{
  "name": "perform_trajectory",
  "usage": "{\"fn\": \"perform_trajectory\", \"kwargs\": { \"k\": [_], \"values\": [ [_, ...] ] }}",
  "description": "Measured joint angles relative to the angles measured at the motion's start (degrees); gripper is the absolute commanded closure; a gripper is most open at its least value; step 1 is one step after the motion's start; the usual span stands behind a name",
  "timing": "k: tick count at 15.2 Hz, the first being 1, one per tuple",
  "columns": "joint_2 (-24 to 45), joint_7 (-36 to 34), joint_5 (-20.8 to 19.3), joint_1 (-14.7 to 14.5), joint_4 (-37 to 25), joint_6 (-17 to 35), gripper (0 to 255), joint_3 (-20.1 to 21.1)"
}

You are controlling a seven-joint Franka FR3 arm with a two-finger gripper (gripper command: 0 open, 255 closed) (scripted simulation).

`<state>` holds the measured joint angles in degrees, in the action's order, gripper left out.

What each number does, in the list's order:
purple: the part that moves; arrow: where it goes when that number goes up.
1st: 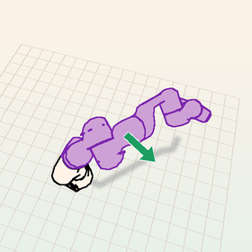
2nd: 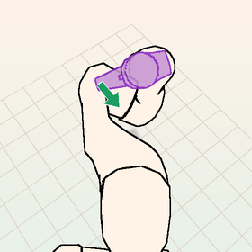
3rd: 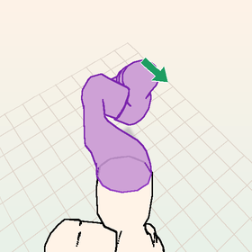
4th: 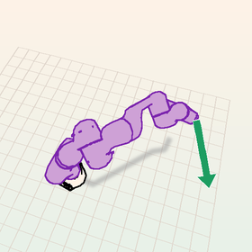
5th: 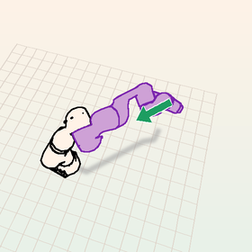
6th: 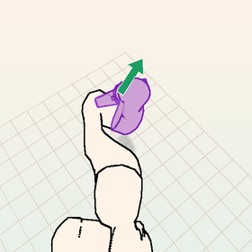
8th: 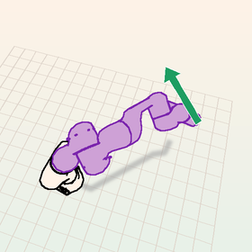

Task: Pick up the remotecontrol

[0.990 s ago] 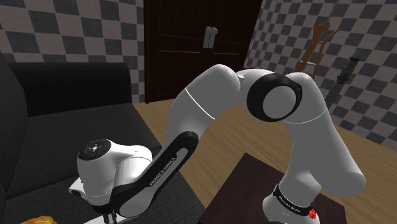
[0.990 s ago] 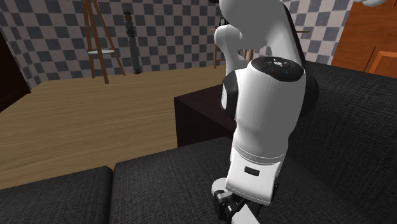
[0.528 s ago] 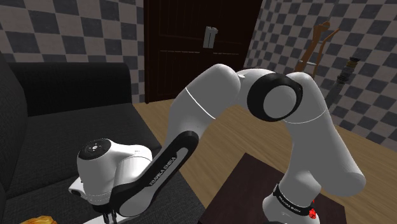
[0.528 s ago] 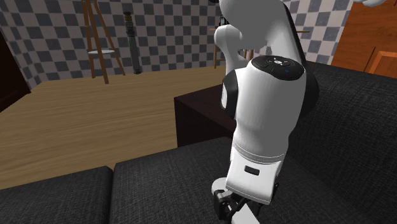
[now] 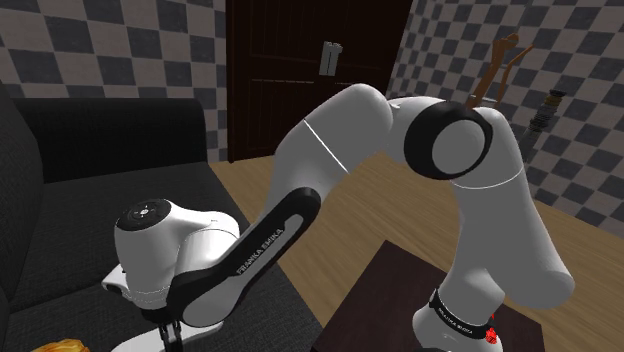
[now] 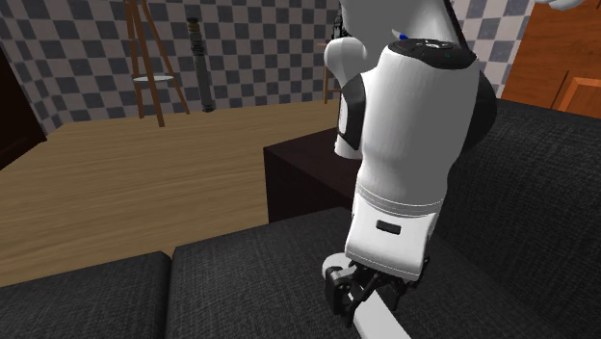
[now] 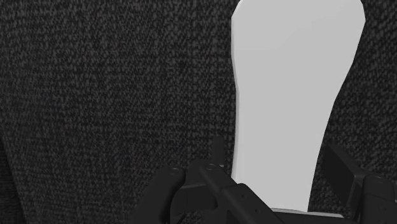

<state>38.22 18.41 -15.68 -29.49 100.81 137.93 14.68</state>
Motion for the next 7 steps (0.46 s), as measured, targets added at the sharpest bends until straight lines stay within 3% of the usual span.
{"fn": "perform_trajectory", "kwargs": {
  "k": [7],
  "values": [
    [-3.7,0.9,1.2,0.8,0.4,-3.2,255,1.0]
  ]
}}
